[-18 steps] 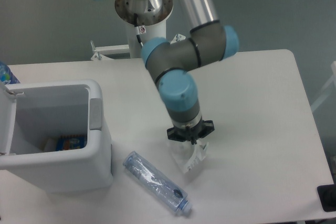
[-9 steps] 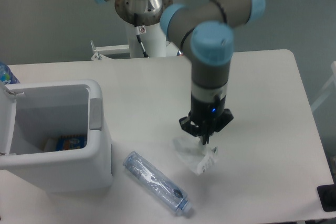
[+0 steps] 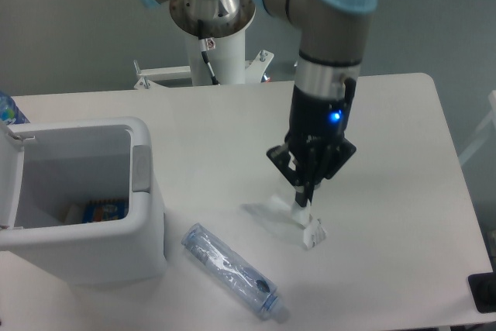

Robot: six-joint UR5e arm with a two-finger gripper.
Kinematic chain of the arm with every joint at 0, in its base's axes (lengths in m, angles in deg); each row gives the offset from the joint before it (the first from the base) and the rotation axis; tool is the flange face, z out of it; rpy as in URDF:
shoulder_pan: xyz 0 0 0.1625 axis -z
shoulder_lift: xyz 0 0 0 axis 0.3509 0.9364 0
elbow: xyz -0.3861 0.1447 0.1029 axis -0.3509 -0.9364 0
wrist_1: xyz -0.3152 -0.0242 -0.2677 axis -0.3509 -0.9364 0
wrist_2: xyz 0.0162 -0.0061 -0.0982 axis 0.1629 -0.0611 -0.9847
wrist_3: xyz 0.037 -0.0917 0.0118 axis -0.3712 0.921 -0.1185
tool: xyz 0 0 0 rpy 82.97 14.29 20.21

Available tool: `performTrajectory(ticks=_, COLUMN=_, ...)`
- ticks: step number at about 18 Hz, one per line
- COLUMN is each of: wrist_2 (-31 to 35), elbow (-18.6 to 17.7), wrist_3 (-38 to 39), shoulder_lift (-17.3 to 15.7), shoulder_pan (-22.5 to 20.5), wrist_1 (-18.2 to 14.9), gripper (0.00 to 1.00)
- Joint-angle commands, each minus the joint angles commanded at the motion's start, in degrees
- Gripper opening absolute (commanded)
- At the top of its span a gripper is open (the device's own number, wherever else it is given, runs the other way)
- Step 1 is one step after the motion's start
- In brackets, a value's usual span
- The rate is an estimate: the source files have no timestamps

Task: Place the trash in the trash can
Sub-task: 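Carry the tissue over the white bin and open the gripper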

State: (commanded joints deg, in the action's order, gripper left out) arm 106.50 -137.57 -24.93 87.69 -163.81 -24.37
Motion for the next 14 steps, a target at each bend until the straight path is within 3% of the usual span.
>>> performTrajectory(ticks=3, wrist_2=-6.42, elbow=-0.53, wrist_3=0.26, shoulder_lift=-1.32, shoulder_pan=1.84, wrist_1=0.09, gripper=0.0)
performTrajectory(ticks=14, wrist_2=-7.14, elbow=-4.04, wrist_3=2.46, shoulder_lift=-3.26, shoulder_pan=15.29, wrist_1=-0.35, gripper=0.0)
